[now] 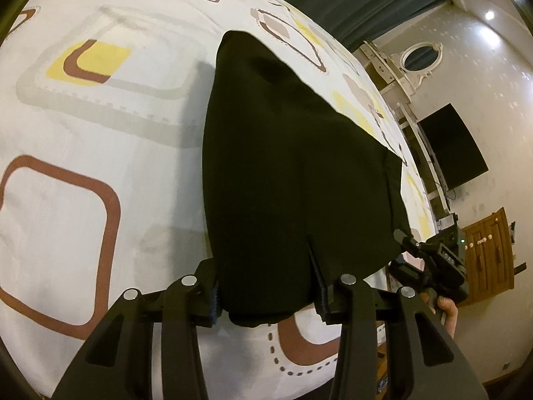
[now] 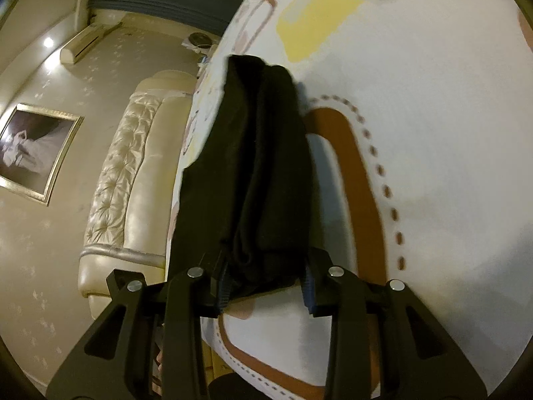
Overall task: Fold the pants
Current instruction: 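Open both grippers and pull them back from the folded pants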
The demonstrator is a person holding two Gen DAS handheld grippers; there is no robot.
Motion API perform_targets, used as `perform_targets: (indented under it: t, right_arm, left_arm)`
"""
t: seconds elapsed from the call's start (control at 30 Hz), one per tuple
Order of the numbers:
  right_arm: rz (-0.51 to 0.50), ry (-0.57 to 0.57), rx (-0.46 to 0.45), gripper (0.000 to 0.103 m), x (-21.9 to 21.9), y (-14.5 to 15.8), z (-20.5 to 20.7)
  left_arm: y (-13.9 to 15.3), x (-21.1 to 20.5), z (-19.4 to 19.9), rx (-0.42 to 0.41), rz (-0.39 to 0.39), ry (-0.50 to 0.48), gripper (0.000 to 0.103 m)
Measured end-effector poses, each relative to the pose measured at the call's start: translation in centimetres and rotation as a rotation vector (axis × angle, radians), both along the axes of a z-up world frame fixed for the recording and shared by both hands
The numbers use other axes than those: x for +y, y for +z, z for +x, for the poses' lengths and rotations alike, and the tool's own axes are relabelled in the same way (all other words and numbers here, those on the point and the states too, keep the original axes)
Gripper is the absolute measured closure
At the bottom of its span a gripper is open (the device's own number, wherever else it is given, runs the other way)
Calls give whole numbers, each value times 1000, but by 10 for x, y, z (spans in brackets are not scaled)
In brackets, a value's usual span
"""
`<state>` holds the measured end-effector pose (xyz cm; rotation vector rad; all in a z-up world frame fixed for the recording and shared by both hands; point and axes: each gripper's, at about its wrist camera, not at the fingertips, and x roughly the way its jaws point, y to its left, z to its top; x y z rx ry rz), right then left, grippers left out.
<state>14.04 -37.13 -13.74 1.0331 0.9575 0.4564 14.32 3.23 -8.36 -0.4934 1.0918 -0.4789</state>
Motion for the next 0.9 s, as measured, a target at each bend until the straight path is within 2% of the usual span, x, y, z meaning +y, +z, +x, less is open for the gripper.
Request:
perform_targets:
  t: [0.2, 0.27, 0.33, 0.37, 0.5, 0.57, 0.73, 0.9]
  right_arm:
    - [33, -7, -26, 60, -3, -1, -6]
    - [38, -13, -29, 55, -5, 0, -12]
    - [13, -12, -32, 52, -8, 2, -22]
    - [-9, -10, -32, 51, -8, 4, -26]
    - [-153, -25, -35, 44, -7, 18, -51]
    - [-242, -40, -34, 37, -3, 26, -65]
    - [-483, -60, -27, 32, 15, 46, -89]
    - [-694, -58, -48, 30, 37, 61, -104]
  left_arm:
    - [-7, 0, 5, -21, -15, 3, 43]
    - [-3, -2, -1, -46, 22, 25, 34]
    - [6, -9, -11, -91, 116, 42, 25]
    - [9, -13, -17, -111, 154, 48, 23]
    - [24, -24, -43, -196, 305, 67, 22]
    - [30, -28, -54, -217, 351, 85, 21]
    - [43, -29, -76, -255, 404, 167, 18]
    - [55, -27, -95, -317, 495, 192, 17]
